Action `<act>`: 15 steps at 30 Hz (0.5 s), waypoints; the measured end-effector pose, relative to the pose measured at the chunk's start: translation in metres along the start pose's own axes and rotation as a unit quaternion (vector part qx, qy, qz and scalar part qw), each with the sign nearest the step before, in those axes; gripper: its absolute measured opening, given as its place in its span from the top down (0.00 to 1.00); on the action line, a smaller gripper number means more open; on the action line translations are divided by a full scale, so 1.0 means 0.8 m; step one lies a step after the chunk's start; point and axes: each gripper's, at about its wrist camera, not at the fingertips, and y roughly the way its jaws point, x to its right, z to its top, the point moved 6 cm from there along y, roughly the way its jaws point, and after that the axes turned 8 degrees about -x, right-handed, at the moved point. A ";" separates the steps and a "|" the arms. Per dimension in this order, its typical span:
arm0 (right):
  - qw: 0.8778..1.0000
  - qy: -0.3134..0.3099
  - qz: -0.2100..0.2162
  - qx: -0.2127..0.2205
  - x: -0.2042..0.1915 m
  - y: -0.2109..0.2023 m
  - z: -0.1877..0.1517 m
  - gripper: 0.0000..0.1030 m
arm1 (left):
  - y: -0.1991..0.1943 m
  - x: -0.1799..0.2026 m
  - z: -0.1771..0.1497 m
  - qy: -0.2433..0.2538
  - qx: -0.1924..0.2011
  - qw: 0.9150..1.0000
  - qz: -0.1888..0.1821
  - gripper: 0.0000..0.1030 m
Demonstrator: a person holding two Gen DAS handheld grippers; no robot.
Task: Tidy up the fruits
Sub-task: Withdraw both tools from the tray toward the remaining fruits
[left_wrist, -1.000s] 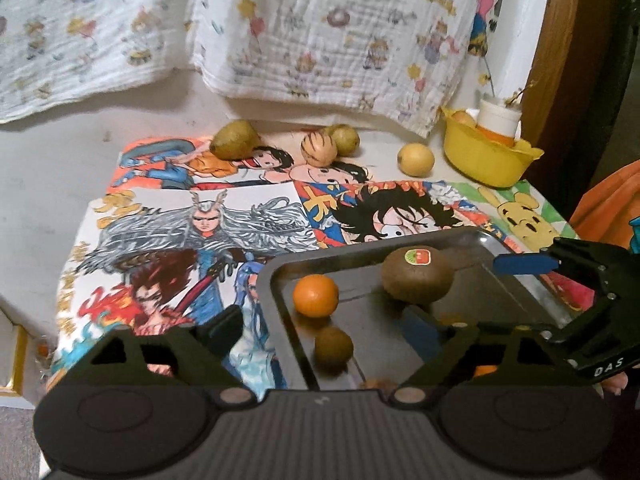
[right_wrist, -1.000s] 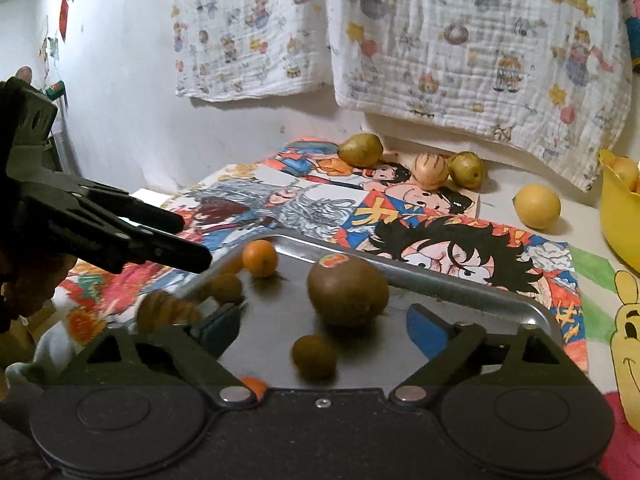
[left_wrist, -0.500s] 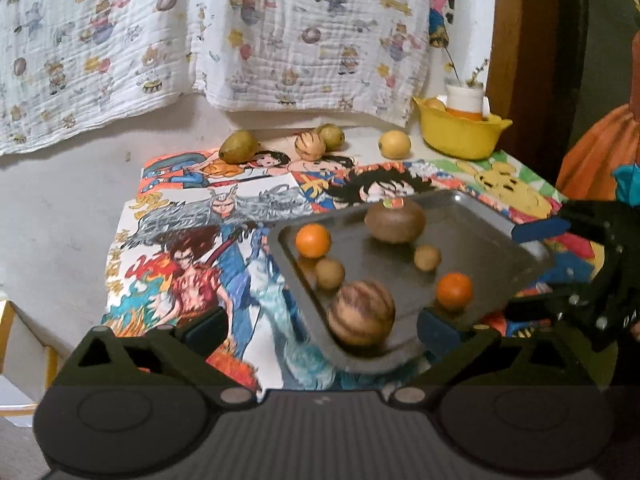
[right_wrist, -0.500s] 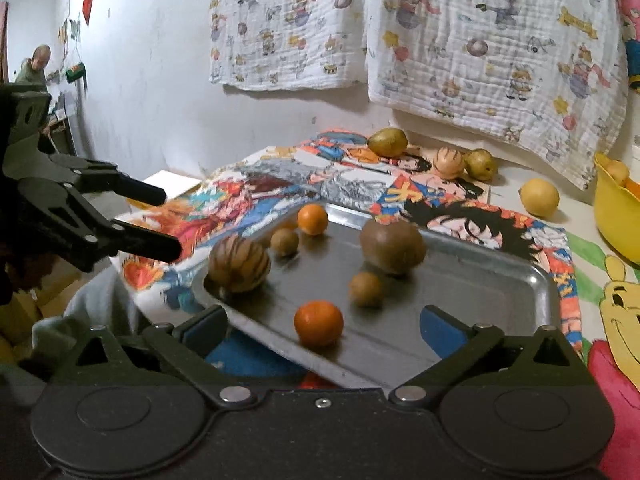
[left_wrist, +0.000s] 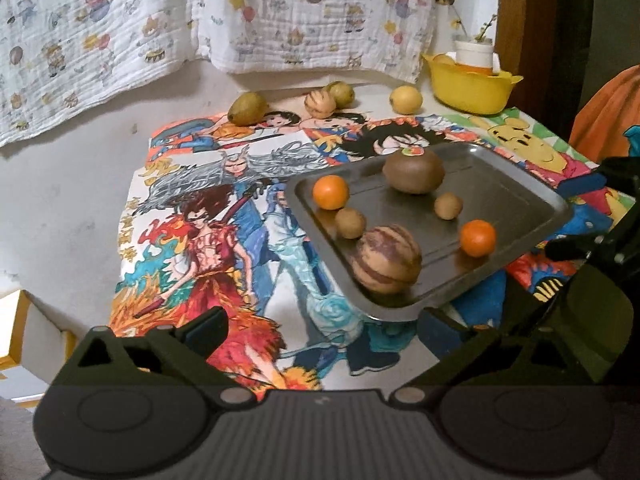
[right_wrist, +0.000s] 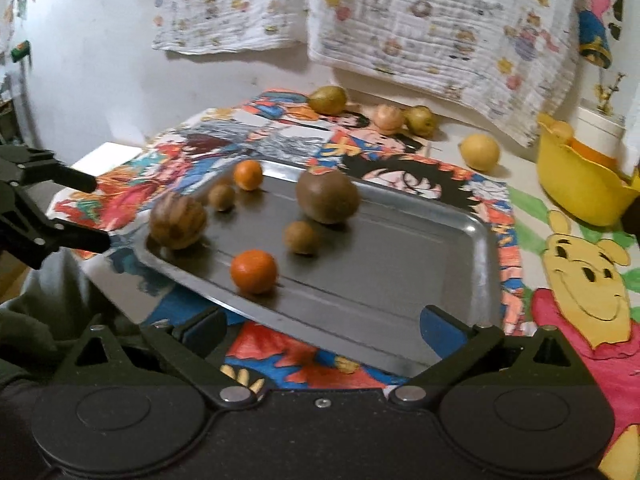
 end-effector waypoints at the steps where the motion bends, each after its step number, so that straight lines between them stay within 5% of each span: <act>1: 1.000 0.001 -0.003 -0.001 0.004 0.001 0.003 0.01 | 0.000 -0.003 0.002 0.001 -0.001 1.000 0.002 0.01; 15: 1.000 0.006 -0.018 0.007 0.047 0.021 0.064 0.01 | 0.016 -0.060 0.055 -0.030 -0.020 0.998 0.044 0.01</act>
